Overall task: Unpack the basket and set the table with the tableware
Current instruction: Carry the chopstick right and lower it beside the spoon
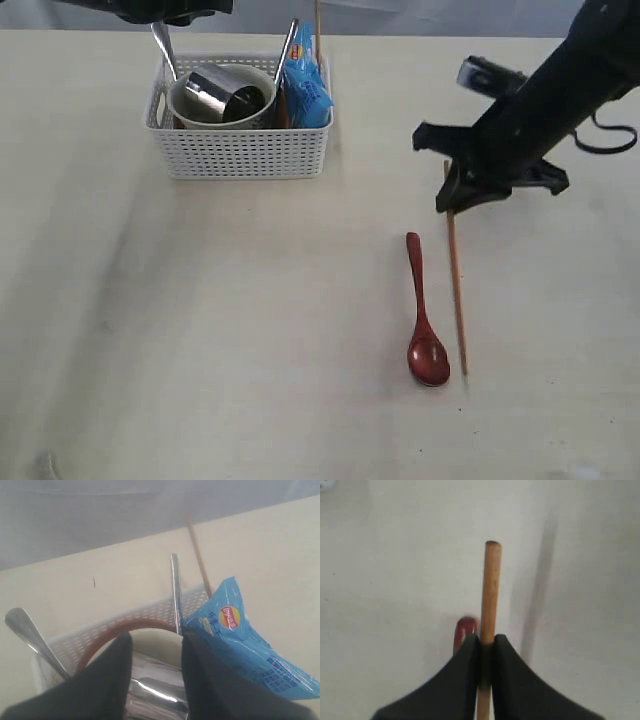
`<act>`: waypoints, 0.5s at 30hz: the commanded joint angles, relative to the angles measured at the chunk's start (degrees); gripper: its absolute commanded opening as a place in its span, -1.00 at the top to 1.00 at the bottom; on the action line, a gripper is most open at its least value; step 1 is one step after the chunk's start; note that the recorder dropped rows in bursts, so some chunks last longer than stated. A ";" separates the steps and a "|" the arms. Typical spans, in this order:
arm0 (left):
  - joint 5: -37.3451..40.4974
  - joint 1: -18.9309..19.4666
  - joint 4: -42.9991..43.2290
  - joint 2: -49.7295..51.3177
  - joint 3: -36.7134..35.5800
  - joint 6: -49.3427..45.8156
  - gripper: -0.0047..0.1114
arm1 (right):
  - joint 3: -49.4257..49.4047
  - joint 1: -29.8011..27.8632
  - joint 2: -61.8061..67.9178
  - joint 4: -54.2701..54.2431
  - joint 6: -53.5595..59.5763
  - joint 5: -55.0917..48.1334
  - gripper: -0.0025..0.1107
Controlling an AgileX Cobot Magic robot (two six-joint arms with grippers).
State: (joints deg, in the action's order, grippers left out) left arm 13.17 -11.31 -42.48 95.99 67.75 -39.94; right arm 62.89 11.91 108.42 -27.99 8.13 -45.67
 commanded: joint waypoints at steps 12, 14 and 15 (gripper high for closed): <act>0.61 0.07 -0.66 -0.66 -0.18 -0.29 0.36 | -5.11 5.70 -0.43 13.33 -12.82 8.32 0.96; 0.61 0.07 -0.66 -0.66 -0.18 -0.29 0.36 | -5.11 5.70 -0.43 13.33 -12.82 8.32 0.96; 0.61 0.07 -0.66 -0.66 -0.18 -0.29 0.36 | -5.11 5.70 -0.43 13.32 -12.82 8.72 0.96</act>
State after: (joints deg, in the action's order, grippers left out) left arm 13.72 -11.31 -42.82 95.99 67.75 -39.94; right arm 57.94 17.65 108.29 -15.35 -4.49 -37.90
